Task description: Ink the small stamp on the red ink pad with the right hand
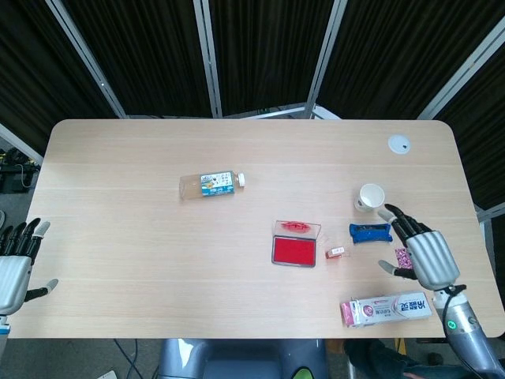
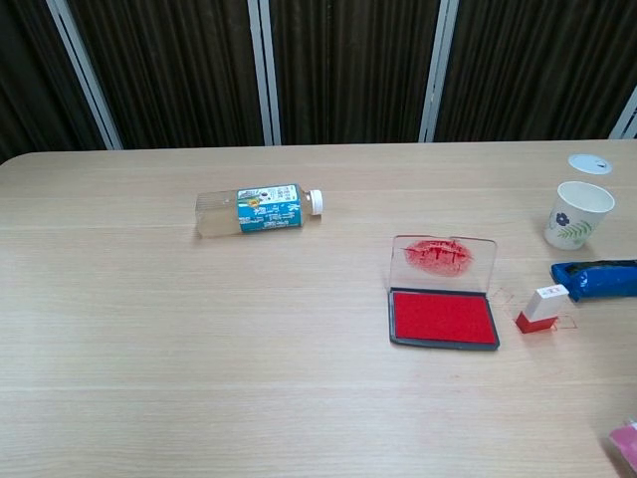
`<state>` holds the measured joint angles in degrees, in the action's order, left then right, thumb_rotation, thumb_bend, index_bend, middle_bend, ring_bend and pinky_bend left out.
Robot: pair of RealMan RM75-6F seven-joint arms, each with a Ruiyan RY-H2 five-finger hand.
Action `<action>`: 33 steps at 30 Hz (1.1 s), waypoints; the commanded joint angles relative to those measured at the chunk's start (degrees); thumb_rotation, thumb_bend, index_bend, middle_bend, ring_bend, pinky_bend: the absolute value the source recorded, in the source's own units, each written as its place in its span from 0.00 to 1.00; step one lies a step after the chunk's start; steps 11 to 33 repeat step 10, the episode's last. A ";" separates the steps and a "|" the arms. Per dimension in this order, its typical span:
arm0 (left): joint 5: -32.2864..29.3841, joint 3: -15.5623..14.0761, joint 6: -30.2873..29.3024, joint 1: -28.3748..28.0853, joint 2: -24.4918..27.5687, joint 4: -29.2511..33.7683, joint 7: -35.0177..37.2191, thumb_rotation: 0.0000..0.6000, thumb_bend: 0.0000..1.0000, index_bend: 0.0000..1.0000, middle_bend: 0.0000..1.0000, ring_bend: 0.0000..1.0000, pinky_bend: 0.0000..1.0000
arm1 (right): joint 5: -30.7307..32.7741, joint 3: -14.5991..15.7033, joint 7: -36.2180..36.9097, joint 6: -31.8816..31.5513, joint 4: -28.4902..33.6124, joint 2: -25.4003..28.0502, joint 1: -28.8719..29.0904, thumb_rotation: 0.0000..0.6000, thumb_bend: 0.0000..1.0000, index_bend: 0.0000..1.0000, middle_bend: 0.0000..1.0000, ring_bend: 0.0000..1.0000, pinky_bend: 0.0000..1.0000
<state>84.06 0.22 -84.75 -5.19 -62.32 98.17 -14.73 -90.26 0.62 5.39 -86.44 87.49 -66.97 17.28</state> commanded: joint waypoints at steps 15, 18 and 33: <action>3.79 -0.18 -2.71 0.87 0.78 -1.00 3.46 1.00 0.00 0.00 0.00 0.00 0.00 | 3.00 -1.47 -4.44 -3.95 1.24 0.96 -6.20 1.00 0.00 0.00 0.00 0.00 0.00; 3.79 -0.18 -2.71 0.87 0.78 -1.00 3.46 1.00 0.00 0.00 0.00 0.00 0.00 | 3.00 -1.47 -4.44 -3.95 1.24 0.96 -6.20 1.00 0.00 0.00 0.00 0.00 0.00; 3.79 -0.18 -2.71 0.87 0.78 -1.00 3.46 1.00 0.00 0.00 0.00 0.00 0.00 | 3.00 -1.47 -4.44 -3.95 1.24 0.96 -6.20 1.00 0.00 0.00 0.00 0.00 0.00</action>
